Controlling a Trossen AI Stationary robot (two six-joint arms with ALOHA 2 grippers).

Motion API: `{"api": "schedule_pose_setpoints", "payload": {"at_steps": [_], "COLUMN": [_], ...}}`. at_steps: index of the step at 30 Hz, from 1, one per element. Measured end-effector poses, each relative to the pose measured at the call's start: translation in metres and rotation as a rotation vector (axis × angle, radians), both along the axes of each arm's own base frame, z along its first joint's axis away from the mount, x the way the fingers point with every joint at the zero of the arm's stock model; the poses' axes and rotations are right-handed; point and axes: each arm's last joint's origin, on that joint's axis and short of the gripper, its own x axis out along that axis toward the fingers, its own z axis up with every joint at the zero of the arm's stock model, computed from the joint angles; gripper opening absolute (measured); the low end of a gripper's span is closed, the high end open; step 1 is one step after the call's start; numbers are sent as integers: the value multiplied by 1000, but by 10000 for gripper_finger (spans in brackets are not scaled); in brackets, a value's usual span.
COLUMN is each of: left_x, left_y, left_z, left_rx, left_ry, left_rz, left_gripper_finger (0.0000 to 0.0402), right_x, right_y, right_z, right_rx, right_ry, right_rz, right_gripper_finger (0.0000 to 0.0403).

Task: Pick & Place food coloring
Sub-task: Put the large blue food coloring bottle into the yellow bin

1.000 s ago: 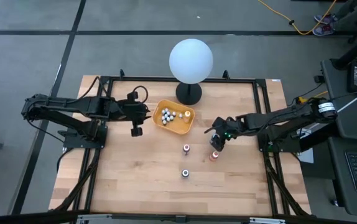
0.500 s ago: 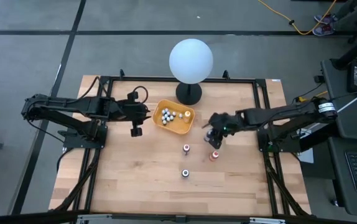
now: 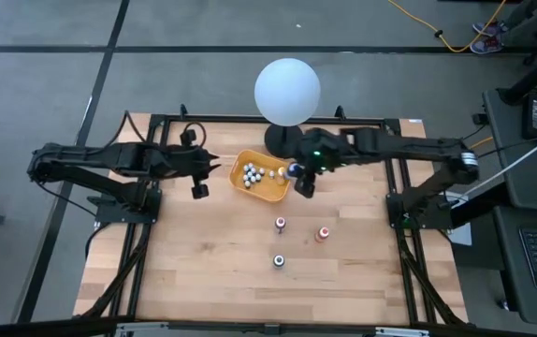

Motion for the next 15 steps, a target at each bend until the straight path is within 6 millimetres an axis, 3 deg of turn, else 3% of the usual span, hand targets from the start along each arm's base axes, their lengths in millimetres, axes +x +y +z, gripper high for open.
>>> {"api": "schedule_pose_setpoints", "payload": {"at_steps": [8, 15], "left_x": [-6, -6], "left_y": [1, 1], "left_z": [4, 5], "left_rx": [3, 12], "left_ry": [-33, -36], "left_rz": [37, 47], "left_gripper_finger": [88, 87], "right_x": [62, 91], "right_y": [-12, -30], "right_z": [-30, -73], "right_rx": [13, 37], "right_ry": [80, 163], "right_rz": [168, 217], "right_gripper_finger": [144, 144]}}
